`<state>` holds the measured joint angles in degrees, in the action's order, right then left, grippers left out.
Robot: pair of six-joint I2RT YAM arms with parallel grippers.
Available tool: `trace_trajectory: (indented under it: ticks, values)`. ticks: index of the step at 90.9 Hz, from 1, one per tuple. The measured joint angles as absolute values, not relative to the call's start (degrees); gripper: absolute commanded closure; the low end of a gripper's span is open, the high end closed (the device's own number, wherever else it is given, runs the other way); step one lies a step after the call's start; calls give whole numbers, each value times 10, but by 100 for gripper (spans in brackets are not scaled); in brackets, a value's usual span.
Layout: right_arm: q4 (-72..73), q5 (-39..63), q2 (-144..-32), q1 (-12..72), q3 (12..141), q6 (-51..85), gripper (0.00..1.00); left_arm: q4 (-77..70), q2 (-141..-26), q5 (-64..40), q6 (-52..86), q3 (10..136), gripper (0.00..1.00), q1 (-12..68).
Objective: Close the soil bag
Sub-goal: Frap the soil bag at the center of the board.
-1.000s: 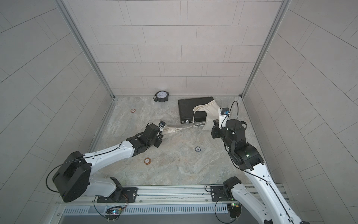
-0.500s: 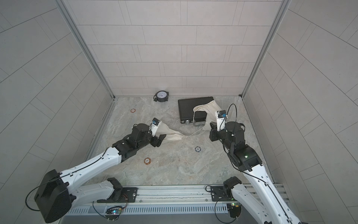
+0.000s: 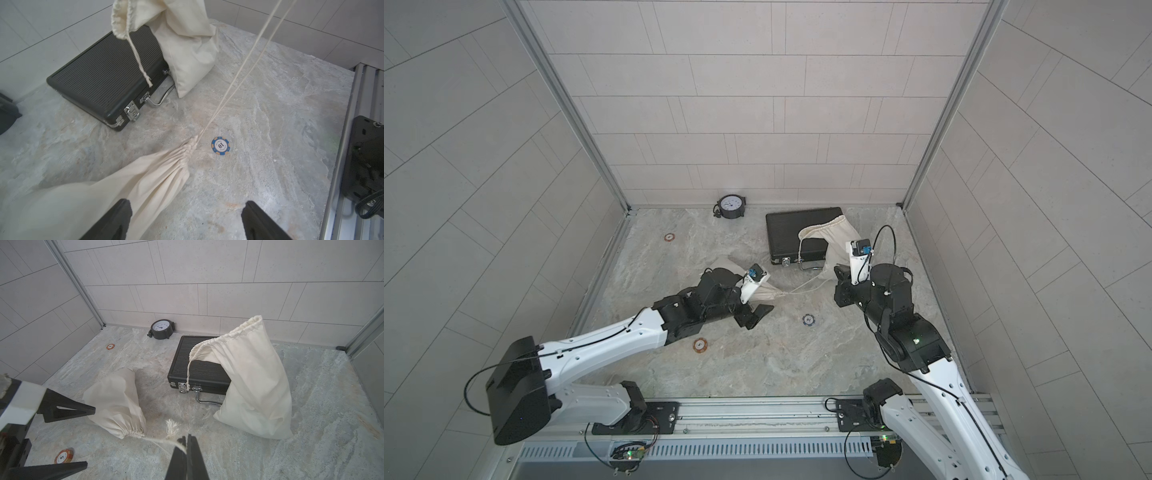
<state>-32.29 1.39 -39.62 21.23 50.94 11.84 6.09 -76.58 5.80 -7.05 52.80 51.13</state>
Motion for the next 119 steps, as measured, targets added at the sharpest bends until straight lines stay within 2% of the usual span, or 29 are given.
trace_trajectory:
  ticks: [38, 64, 85, 119]
  values:
    - [-322, 26, -400, 212, 521, 131, 100, 70, -860, 89, -82, 622, 17, 514]
    - [-309, 23, -481, 212, 557, 150, 100, 81, -828, 108, -102, 602, 14, 500]
    - [-292, 42, -492, 212, 557, 172, 100, 71, -796, 69, -92, 578, 14, 455]
    - [-308, 76, -491, 212, 558, 132, 100, 52, -820, -6, -86, 578, 14, 460]
